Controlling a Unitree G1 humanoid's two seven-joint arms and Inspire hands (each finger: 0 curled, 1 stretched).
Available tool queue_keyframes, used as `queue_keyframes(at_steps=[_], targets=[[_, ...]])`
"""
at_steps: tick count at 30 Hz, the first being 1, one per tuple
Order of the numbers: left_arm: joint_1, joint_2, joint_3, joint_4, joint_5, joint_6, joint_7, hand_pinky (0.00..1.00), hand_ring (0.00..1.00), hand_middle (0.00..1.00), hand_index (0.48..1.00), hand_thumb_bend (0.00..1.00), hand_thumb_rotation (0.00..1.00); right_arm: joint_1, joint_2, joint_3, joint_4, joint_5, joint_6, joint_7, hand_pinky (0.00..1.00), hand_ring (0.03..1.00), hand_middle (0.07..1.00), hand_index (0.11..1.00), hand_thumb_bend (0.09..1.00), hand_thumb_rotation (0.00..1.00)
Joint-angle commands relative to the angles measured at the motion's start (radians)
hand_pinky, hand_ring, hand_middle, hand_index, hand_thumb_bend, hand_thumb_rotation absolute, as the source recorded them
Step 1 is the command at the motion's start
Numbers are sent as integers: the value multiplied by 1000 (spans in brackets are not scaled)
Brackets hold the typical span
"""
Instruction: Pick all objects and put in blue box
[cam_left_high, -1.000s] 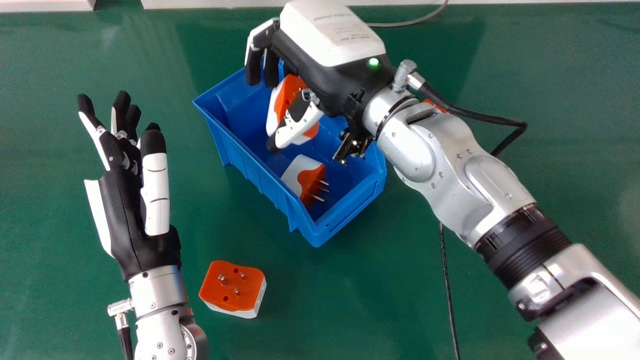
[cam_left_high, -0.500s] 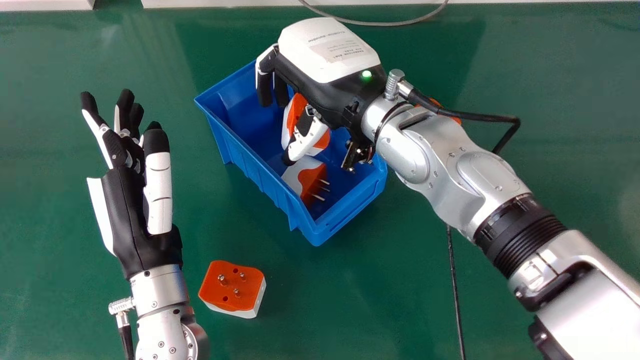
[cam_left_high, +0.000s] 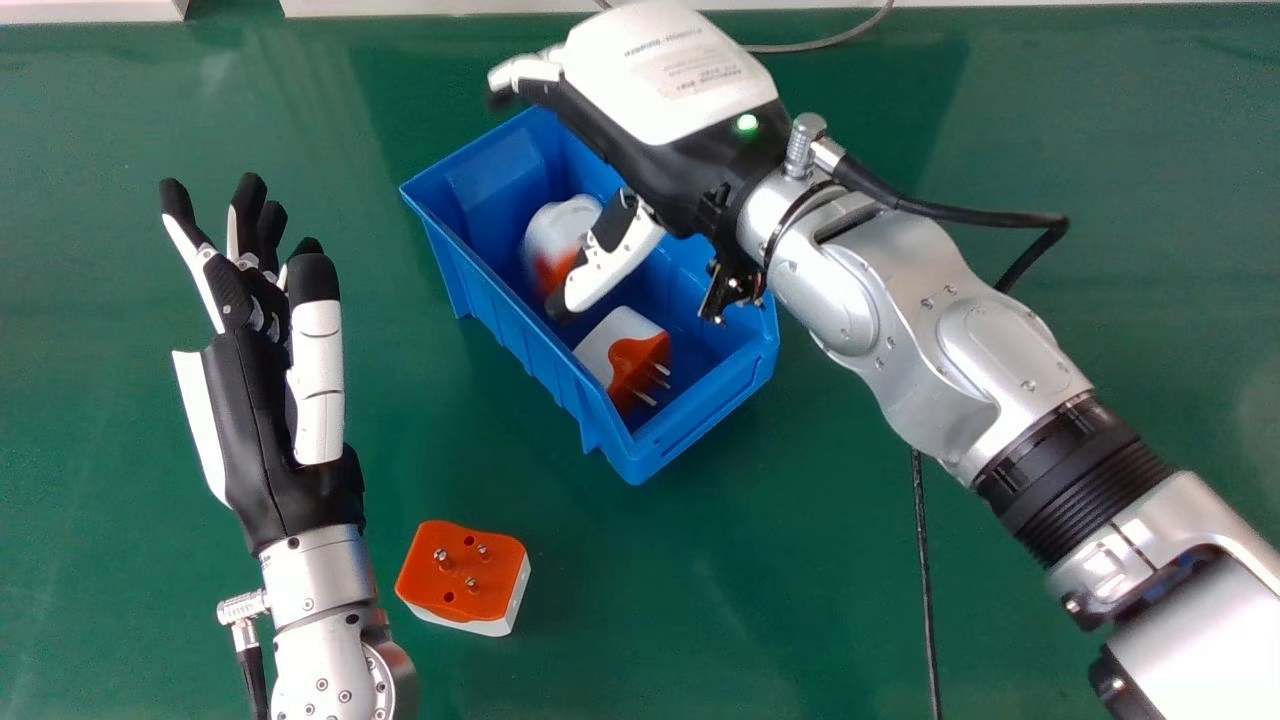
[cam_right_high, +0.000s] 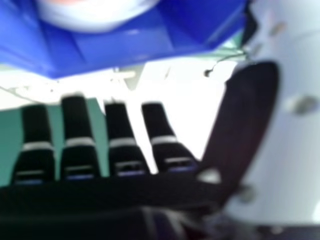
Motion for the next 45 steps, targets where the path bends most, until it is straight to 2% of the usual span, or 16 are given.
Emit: queue_keyframes(at_steps=[1, 3, 11, 15, 17, 20, 24, 25, 26, 30, 32, 34, 38, 41, 43, 45], targets=[[-5, 6, -2, -10, 2, -10, -3, 889, 947, 957, 957, 776, 803, 3, -4, -19, -49, 10, 1, 2, 907, 927, 971, 911, 940, 343], [-3, 9, -3, -10, 9, -9, 1, 891, 949, 958, 958, 772, 811, 11, -8, -23, -75, 12, 6, 6, 912, 930, 972, 915, 943, 345], [9, 6, -3, -21, 12, -9, 5, 888, 949, 957, 961, 772, 812, 81, -34, -55, -261, 7, 39, 40, 911, 938, 970, 923, 955, 369], [15, 3, -3, -25, 1, -14, -4, 889, 949, 956, 962, 758, 807, 140, -46, -85, -409, 10, 88, 101, 926, 944, 969, 929, 962, 375], [19, 0, -4, -30, -12, -15, -17, 891, 950, 957, 962, 757, 807, 184, -51, -101, -525, 13, 139, 170, 929, 951, 974, 934, 967, 376], [27, -2, -4, -39, -23, -12, -27, 892, 952, 958, 963, 759, 802, 247, -61, -118, -675, 20, 197, 272, 907, 960, 982, 957, 971, 374], [32, -2, -4, -41, -48, -9, -55, 895, 954, 960, 964, 762, 803, 359, -75, -131, -908, 47, 300, 470, 881, 947, 971, 979, 961, 370], [34, 0, -4, -42, -44, -8, -54, 895, 954, 960, 964, 763, 803, 384, -83, -125, -960, 57, 318, 523, 872, 943, 966, 983, 956, 370], [37, 0, -4, -45, -43, -8, -55, 894, 954, 960, 963, 763, 802, 406, -90, -116, -1002, 63, 330, 567, 869, 941, 964, 984, 954, 371], [45, -9, -6, -57, -60, 0, -70, 889, 948, 959, 959, 761, 785, 476, -101, -45, -1126, 42, 379, 725, 834, 905, 925, 982, 941, 417], [49, -6, -7, -59, -52, 0, -70, 894, 948, 959, 956, 768, 777, 496, -86, -1, -1149, 14, 411, 780, 801, 877, 903, 975, 940, 429], [52, -3, -8, -63, -47, 2, -68, 896, 949, 961, 958, 767, 780, 511, -78, 46, -1156, -20, 413, 811, 778, 865, 896, 967, 928, 433], [57, -7, -12, -72, -61, 9, -78, 902, 953, 963, 960, 759, 787, 556, -29, 135, -1143, -117, 422, 819, 710, 836, 872, 926, 903, 428], [63, -11, -16, -85, -61, 19, -79, 908, 956, 964, 963, 741, 796, 575, 8, 201, -1126, -206, 412, 833, 691, 829, 861, 906, 898, 414], [70, -9, -19, -94, -43, 24, -66, 914, 959, 966, 966, 733, 799, 585, 35, 242, -1107, -267, 401, 843, 680, 823, 855, 897, 877, 410], [76, -11, -20, -105, -38, 32, -62, 914, 959, 966, 967, 731, 803, 587, 60, 273, -1084, -311, 395, 860, 676, 820, 852, 892, 869, 405]])
